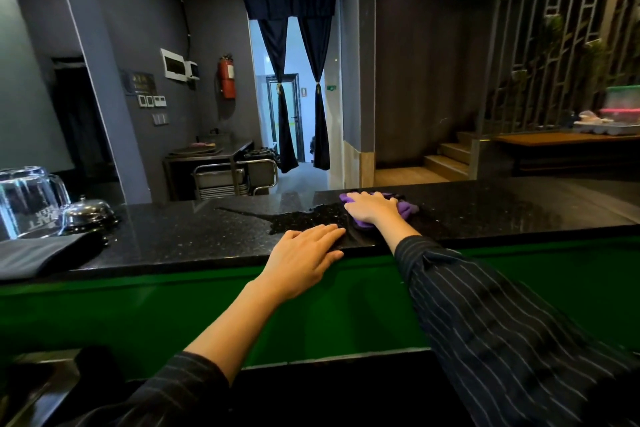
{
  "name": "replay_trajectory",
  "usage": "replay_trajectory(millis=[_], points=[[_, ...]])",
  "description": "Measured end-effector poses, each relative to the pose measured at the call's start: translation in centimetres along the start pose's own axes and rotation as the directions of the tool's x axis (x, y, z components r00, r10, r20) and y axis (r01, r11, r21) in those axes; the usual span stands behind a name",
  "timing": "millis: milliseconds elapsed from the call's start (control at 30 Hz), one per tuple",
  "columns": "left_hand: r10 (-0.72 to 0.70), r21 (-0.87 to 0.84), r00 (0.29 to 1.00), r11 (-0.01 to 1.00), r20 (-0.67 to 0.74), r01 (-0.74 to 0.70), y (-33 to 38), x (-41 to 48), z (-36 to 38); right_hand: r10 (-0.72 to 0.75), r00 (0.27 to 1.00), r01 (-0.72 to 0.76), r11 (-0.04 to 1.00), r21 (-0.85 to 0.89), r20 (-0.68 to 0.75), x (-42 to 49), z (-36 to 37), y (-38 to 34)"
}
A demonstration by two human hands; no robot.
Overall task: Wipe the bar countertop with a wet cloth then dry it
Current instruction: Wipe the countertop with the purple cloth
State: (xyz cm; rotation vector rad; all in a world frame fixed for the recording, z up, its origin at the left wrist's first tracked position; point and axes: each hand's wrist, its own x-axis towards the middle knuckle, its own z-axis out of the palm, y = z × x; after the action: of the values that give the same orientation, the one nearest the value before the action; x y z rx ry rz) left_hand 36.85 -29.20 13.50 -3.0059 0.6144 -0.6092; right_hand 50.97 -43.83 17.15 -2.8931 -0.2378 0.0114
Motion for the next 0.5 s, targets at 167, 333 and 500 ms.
replay_trajectory(millis=[167, 333, 500], points=[[-0.041, -0.200, 0.996, 0.980, -0.073, 0.025, -5.4, -1.6, -1.9, -0.005, 0.987, 0.036, 0.980, 0.196, -0.158, 0.2, 0.0, -0.1], [-0.328, -0.095, 0.929, 0.933, 0.171, 0.347, -10.4, -4.1, -2.8, -0.092, 0.991, 0.117, 0.941, 0.317, -0.094, 1.0, 0.0, -0.8], [-0.378, -0.001, 0.891, 0.921, 0.252, 0.391, -9.4, -4.0, -3.2, -0.206, 0.976, 0.217, 0.908, 0.359, -0.068, 1.1, 0.2, -4.2]])
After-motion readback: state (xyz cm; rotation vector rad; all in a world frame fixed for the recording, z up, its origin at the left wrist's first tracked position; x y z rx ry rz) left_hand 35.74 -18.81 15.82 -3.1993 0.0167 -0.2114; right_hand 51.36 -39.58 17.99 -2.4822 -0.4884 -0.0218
